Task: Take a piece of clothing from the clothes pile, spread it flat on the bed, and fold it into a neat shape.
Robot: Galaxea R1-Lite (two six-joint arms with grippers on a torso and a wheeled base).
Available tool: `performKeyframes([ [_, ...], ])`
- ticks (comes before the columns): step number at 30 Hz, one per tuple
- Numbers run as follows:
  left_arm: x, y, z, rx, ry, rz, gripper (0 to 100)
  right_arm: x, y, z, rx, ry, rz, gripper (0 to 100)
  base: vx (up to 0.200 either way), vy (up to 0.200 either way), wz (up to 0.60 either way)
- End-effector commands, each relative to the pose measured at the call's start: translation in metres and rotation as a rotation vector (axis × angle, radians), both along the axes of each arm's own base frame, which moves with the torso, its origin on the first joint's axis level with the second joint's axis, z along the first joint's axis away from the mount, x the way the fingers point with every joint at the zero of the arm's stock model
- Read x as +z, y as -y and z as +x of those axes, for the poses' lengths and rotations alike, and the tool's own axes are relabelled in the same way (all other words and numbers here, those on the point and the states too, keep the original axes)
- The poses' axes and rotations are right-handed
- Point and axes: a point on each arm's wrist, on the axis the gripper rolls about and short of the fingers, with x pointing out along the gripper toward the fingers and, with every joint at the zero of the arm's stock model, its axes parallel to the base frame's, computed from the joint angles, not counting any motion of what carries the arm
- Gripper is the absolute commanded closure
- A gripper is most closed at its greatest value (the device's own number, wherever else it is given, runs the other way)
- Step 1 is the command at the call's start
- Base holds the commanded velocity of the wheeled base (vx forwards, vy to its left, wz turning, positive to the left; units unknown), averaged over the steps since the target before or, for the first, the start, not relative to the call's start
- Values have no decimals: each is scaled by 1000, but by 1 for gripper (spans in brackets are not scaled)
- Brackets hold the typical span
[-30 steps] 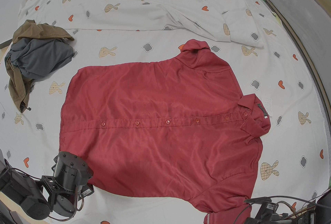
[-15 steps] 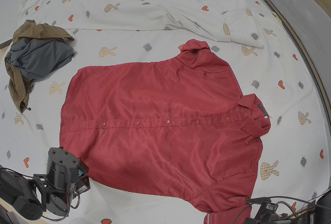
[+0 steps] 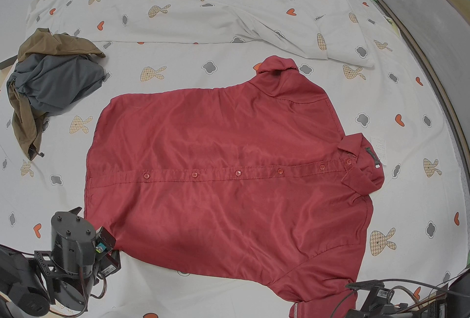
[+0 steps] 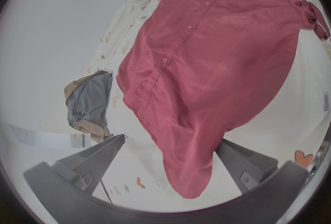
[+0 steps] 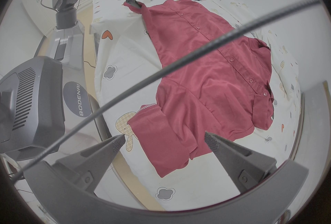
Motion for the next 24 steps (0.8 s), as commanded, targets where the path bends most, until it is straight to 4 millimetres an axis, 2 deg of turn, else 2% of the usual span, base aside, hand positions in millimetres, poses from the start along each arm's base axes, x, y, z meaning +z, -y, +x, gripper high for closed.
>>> performKeyframes([
  [1,-25,2,-1,-2,-108,69,0,0,-1,-1,4,1,3,0,0,0,0],
  [6,-49,7,3,9,-179,94,0,1,-1,-1,4,1,6,0,0,0,0],
  [14,-53,13,14,10,-147,71,0,1,0,-1,4,1,7,0,0,0,0],
  [15,-53,13,14,10,-147,71,100,1,0,-1,4,1,7,0,0,0,0],
  [24,-44,10,11,2,-112,59,100,1,1,-1,3,1,6,0,0,0,0],
])
